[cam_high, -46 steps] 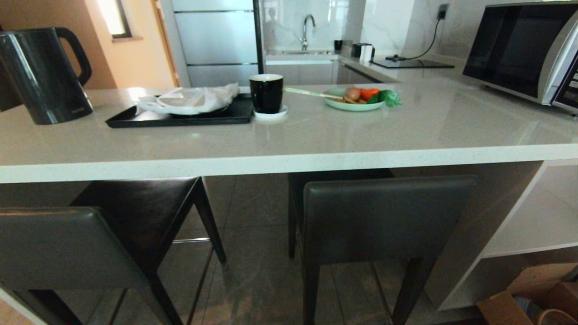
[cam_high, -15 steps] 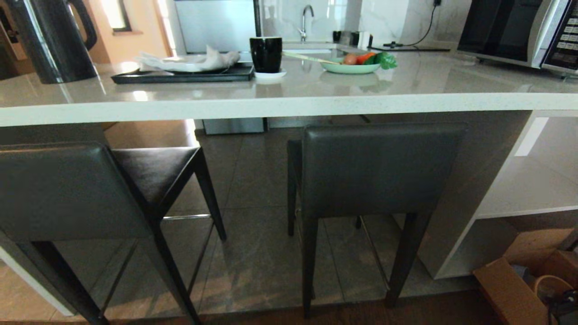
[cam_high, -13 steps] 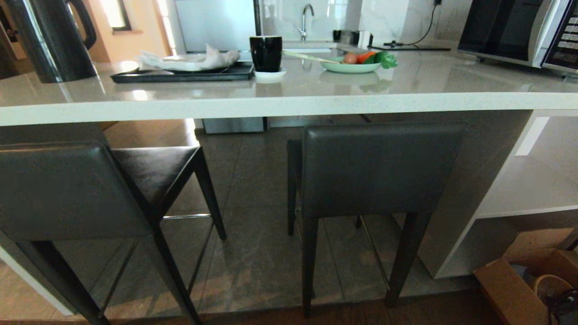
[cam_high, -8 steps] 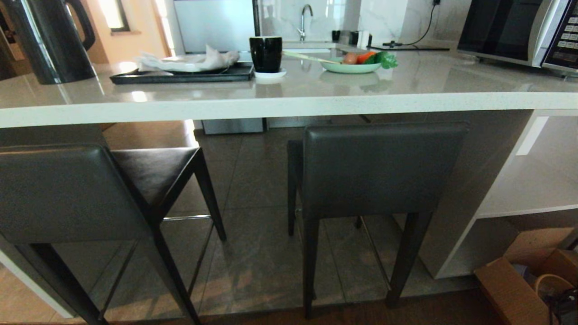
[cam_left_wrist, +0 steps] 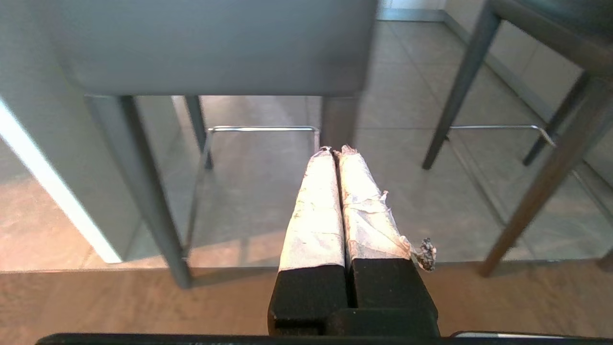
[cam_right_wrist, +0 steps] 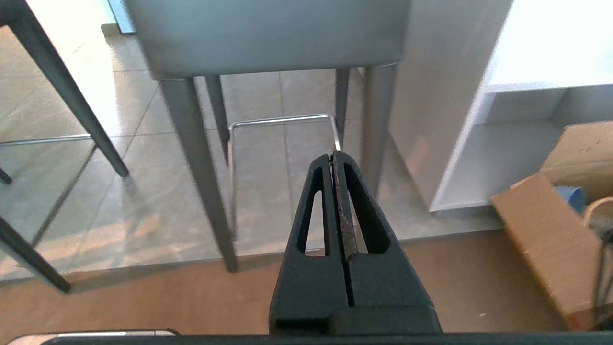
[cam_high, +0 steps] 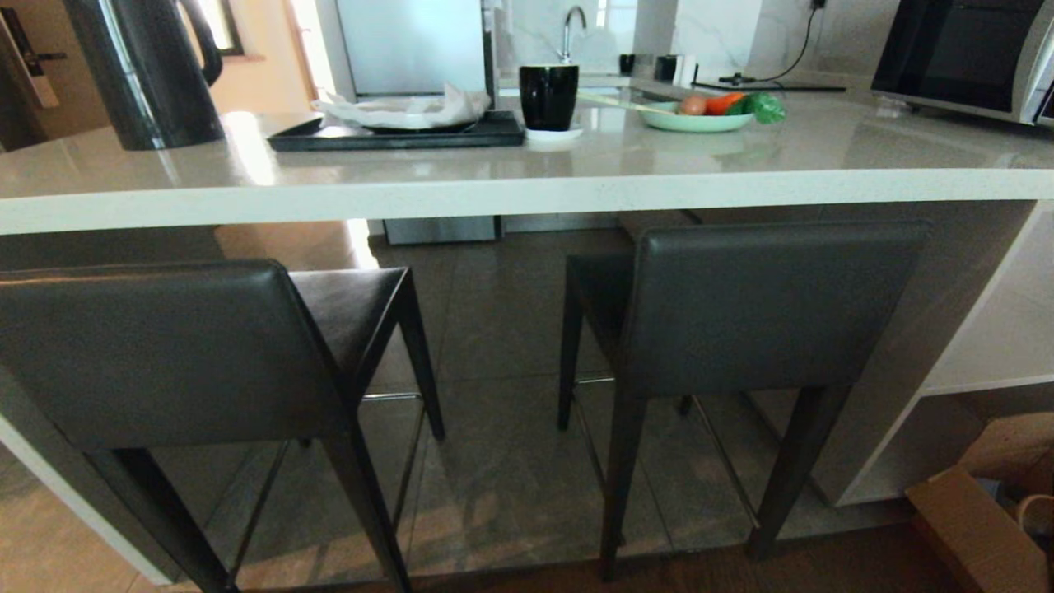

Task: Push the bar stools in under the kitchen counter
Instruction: Pull the gray chair out from under the dining table

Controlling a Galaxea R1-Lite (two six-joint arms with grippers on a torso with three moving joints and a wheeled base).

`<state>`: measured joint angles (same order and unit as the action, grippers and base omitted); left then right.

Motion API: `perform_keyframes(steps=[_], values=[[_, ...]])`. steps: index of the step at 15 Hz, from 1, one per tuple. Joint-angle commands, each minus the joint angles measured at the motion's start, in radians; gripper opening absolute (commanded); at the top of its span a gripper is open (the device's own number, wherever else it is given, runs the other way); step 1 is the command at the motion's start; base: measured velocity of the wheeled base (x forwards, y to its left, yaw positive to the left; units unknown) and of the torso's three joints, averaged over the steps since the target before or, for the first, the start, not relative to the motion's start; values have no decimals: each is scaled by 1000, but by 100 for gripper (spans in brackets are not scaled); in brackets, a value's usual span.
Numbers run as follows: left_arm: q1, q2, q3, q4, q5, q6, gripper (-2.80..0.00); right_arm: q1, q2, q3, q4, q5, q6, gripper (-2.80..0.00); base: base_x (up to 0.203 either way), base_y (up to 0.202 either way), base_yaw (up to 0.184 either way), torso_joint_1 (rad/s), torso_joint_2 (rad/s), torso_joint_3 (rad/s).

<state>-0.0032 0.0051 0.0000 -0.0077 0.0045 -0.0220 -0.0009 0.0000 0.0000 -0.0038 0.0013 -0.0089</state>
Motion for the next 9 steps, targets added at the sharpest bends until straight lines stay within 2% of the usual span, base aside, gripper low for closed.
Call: perform_keyframes(steps=[1, 9], values=[[0, 1, 0, 0, 0, -1, -280, 1, 0, 0, -1, 0, 0, -280, 0, 194, -2, 5, 0, 4], [0, 1, 0, 0, 2, -1, -280, 0, 0, 0, -1, 0, 0, -280, 0, 198, -2, 2, 2, 3]])
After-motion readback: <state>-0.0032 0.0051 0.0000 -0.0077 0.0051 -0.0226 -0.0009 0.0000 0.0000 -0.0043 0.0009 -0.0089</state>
